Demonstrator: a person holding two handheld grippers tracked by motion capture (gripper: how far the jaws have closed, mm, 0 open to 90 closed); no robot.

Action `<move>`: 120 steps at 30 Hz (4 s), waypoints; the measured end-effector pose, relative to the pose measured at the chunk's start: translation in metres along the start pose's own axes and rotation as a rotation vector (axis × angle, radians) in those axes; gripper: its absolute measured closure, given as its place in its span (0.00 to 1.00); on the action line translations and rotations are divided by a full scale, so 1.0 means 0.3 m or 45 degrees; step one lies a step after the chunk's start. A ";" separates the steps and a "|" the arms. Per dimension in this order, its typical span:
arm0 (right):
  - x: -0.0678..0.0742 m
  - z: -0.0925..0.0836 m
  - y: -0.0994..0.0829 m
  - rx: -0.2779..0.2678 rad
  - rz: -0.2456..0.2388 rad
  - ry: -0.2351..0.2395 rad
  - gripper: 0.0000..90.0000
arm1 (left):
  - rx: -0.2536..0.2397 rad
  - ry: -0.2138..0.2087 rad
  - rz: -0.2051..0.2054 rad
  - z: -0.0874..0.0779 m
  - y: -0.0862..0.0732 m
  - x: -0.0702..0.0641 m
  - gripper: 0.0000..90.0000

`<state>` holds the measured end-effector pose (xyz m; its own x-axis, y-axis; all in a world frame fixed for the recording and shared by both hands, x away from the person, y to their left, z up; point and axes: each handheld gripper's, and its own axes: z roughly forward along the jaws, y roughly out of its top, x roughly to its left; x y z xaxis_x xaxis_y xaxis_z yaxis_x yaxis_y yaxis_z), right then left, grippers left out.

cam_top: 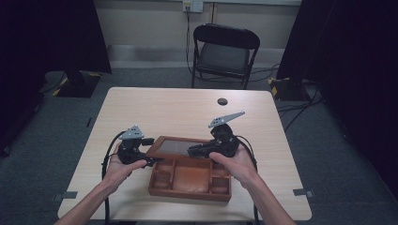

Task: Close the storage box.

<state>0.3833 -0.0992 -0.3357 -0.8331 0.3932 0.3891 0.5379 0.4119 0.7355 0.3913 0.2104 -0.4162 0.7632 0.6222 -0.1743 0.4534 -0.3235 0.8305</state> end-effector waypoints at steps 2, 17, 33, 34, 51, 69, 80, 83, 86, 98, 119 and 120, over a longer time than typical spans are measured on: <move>0.001 0.000 -0.002 0.010 -0.005 -0.002 0.91 | 0.010 0.009 -0.002 -0.002 -0.005 0.007 0.18; 0.002 -0.006 -0.041 0.040 -0.032 -0.004 0.91 | 0.060 0.069 -0.045 -0.022 -0.038 0.064 0.19; 0.017 0.022 -0.105 0.095 -0.065 -0.007 0.91 | 0.105 0.150 -0.122 -0.066 -0.092 0.147 0.20; 0.018 0.025 -0.113 0.099 -0.068 -0.009 0.90 | 0.113 0.157 -0.122 -0.067 -0.093 0.152 0.20; 0.022 0.096 -0.230 0.152 -0.098 -0.024 0.91 | 0.184 0.184 -0.166 -0.094 -0.132 0.213 0.20; -0.002 0.165 -0.304 0.203 -0.088 -0.037 0.84 | 0.229 0.169 -0.194 -0.085 -0.153 0.227 0.21; -0.055 0.034 -0.264 -0.054 0.027 -0.200 0.63 | 0.240 0.182 -0.223 -0.090 -0.164 0.239 0.20; -0.092 -0.023 -0.263 -0.109 0.074 -0.280 0.56 | 0.249 0.183 -0.225 -0.095 -0.169 0.253 0.20; -0.126 -0.095 -0.275 -0.138 0.100 -0.378 0.48 | 0.264 0.201 -0.226 -0.099 -0.176 0.269 0.20; -0.319 -0.303 -0.469 -0.197 0.395 -0.729 0.27 | 0.328 0.273 -0.282 -0.088 -0.201 0.310 0.20; -0.442 -0.189 -0.583 0.084 0.523 -1.100 0.06 | 0.296 0.563 -0.193 -0.039 -0.277 0.320 0.09; -0.444 -0.177 -0.593 0.063 0.480 -1.116 0.01 | 0.267 0.564 -0.193 -0.034 -0.285 0.320 0.05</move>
<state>0.3917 -0.2686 -0.4888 -0.2215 0.9748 0.0267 0.7729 0.1588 0.6144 0.4211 0.3053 -0.4986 0.4339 0.9010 -0.0059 0.6612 -0.3139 0.6813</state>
